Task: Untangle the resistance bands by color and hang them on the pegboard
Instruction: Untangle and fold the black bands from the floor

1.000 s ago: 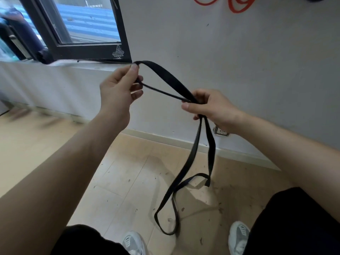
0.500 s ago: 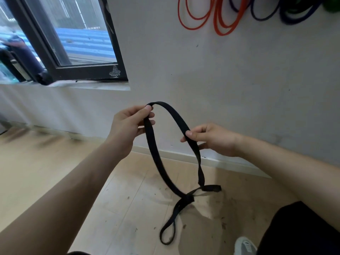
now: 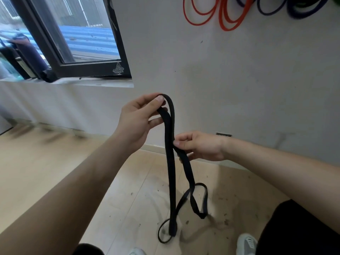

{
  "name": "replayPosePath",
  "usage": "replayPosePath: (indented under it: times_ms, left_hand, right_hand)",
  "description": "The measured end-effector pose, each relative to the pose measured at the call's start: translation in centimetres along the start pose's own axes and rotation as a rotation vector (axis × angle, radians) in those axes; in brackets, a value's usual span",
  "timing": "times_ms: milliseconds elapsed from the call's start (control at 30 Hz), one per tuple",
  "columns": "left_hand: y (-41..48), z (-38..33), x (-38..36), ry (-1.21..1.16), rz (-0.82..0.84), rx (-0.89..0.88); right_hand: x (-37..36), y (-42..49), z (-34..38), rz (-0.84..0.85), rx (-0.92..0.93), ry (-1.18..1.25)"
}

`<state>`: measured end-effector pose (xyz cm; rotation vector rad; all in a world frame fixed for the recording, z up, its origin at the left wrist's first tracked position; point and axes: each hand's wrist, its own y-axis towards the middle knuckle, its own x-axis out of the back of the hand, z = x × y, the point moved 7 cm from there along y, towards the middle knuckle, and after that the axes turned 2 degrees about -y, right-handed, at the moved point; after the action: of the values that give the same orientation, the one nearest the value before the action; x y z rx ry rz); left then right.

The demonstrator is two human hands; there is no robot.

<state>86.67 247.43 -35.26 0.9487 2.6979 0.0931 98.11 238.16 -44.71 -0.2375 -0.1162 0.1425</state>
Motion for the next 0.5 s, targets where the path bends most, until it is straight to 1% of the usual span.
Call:
replayPosePath:
  times_ms: [200,333,400,500]
  left_hand:
    - [0.2,-0.4,1.2,-0.103,-0.04,-0.011]
    - [0.3,-0.5,2.1,-0.108,-0.048,-0.024]
    - [0.5,-0.4,2.8,-0.083,-0.06,-0.021]
    - [0.6,0.1,4.3,-0.028,-0.114,0.014]
  right_hand:
    - [0.7,0.1,-0.1,-0.022,0.018,0.079]
    - [1.5,-0.3,-0.3,-0.033,0.001,0.147]
    - [2.2,-0.5,-0.3,-0.081,0.017,0.141]
    - [3.7,-0.8,0.4,-0.232,0.108,0.051]
